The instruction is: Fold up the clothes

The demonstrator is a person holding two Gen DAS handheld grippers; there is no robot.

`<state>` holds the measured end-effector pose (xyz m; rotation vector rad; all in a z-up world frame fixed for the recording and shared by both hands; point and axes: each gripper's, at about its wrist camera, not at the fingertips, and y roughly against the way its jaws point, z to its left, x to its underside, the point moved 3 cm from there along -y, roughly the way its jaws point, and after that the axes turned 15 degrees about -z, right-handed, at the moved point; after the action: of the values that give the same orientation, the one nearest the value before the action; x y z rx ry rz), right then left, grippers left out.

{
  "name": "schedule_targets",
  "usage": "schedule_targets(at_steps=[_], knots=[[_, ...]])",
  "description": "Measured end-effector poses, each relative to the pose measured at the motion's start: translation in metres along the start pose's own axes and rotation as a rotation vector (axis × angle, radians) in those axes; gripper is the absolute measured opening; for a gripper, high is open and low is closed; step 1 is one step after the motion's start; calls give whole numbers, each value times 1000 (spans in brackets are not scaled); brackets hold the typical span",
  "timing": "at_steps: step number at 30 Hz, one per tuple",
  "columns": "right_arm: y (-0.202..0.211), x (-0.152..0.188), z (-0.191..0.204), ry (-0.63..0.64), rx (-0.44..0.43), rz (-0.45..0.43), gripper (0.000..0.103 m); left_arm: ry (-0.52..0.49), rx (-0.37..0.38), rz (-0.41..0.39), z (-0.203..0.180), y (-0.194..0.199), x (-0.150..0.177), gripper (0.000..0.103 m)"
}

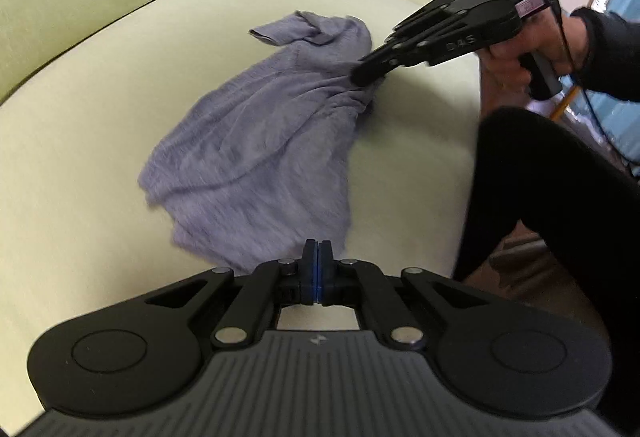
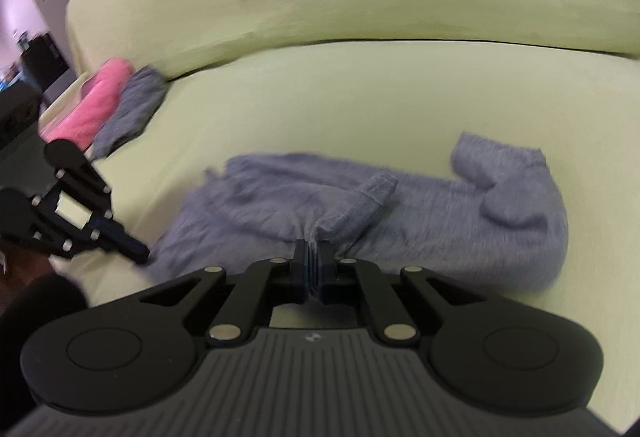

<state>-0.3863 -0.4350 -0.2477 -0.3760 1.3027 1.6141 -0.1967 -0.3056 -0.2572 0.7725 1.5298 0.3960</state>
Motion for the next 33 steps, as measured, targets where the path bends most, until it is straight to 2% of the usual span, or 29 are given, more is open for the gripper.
schedule_targets(at_steps=[1, 3, 4, 5, 10, 13, 15, 16, 17, 20, 22, 24, 27, 29, 32, 33], knots=[[7, 2, 4, 4, -4, 6, 2, -5, -27, -10, -1, 4, 0, 1], [20, 8, 16, 37, -28, 30, 2, 13, -86, -52, 7, 9, -6, 31], [27, 13, 21, 58, -40, 47, 2, 9, -101, -61, 9, 9, -9, 56], [31, 16, 26, 80, -48, 66, 2, -2, -127, -76, 11, 7, -13, 64], [49, 35, 43, 154, -107, 169, 2, -21, -117, -84, 17, -17, -21, 65], [53, 43, 47, 187, -139, 230, 3, -36, -58, -59, 9, -38, -17, 62], [54, 45, 46, 193, -141, 250, 3, -48, -18, -38, 0, -47, -13, 45], [54, 44, 45, 191, -138, 252, 3, -54, 2, -28, -4, -51, -11, 10], [54, 43, 43, 189, -135, 254, 4, -71, 24, -22, -12, -48, -8, 1], [56, 33, 37, 152, -126, 218, 11, -78, 91, -7, -30, -35, 0, 1], [59, 22, 30, 101, -116, 162, 26, -75, 112, 8, -39, -29, 5, 1], [59, 9, 20, 48, -88, 101, 26, -76, 145, 53, -48, -17, 15, 2], [53, -3, 11, 62, -2, 34, 32, -43, 168, 96, -51, -3, 23, 6], [46, -10, 2, 90, 67, 8, 34, -2, 117, 71, -38, 9, 21, 29], [31, -23, -17, 135, 170, -32, 36, 72, 19, 6, -9, 22, 13, 43], [27, -27, -23, 147, 189, -39, 37, 98, -23, -12, 4, 22, 8, 45]])
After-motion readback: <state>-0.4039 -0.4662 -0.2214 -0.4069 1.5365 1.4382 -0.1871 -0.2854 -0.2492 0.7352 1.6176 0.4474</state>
